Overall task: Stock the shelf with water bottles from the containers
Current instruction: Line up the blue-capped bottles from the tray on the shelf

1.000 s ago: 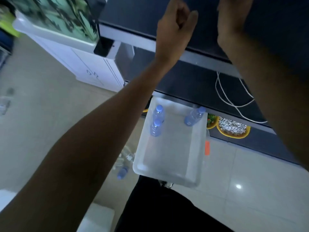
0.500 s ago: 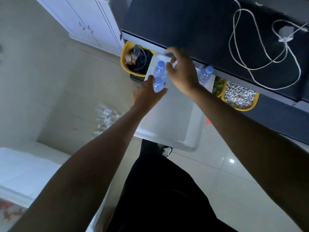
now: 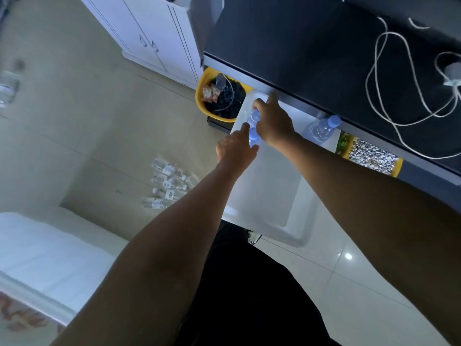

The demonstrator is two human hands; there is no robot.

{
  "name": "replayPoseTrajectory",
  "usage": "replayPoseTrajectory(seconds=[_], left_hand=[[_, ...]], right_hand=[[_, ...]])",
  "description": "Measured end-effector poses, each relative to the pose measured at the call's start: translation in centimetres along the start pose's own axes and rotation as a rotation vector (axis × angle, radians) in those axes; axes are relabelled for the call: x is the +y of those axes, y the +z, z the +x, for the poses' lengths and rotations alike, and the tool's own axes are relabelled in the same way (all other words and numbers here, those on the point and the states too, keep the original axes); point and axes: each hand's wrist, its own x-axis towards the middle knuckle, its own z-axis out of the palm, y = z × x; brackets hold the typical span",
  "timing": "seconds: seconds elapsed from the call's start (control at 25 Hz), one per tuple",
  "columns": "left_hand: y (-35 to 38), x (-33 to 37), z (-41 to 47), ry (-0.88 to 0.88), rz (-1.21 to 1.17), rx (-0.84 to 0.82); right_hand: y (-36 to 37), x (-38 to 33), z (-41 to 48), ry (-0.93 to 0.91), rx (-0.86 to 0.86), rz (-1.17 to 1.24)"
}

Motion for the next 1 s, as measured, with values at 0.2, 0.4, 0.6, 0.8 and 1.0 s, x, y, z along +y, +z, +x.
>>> replayPoseTrajectory(seconds=[0.2,0.4,0.6,0.8,1.0], left_hand=[[0.8,0.1,0.9,0.110,0.046,0.048],[1.8,1.0,1.5,0.167,0.020,0.096],[2.8,0.2,1.5,0.208,0.059,0.122],[2.8,-0.1,1.1,0.169,-0.003,0.125],[1.6,0.2,1.0,0.117,-0.036,0.065]], right_hand=[[1.8,1.1,1.1,0.016,0.067,0.018],[1.4,2.2,2.5,-0.013,0.184,-0.030],[0.4,2.7,5.6,-0.122,0.254,-0.216],[1.1,2.4,5.3,-0.128,0.208,-0.057],[2.2,2.3,1.8,-0.049,0.057,0.036]])
